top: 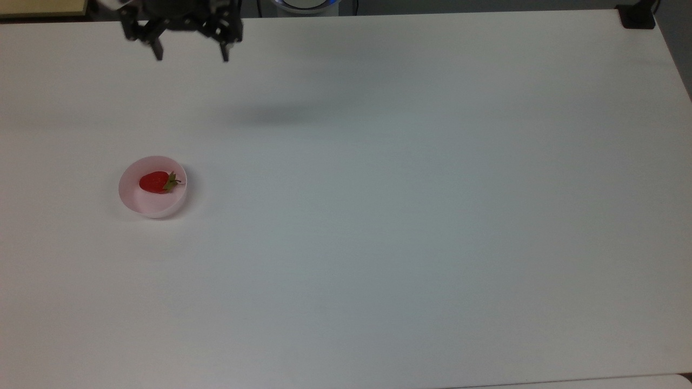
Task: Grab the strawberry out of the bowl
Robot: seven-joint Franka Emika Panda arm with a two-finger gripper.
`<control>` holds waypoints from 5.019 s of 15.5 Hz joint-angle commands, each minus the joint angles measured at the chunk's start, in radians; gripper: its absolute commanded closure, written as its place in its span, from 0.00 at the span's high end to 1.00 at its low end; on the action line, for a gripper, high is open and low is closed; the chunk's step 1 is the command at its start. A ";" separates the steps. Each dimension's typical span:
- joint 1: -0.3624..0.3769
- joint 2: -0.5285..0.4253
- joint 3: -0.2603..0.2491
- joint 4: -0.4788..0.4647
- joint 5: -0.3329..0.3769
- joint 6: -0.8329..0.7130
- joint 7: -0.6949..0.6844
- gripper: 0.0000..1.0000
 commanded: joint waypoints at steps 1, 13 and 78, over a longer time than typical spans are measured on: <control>-0.056 0.088 -0.003 -0.010 0.015 0.123 0.008 0.98; -0.159 0.280 -0.003 -0.023 0.060 0.323 0.808 0.85; -0.148 0.421 0.010 -0.005 0.084 0.509 0.933 0.41</control>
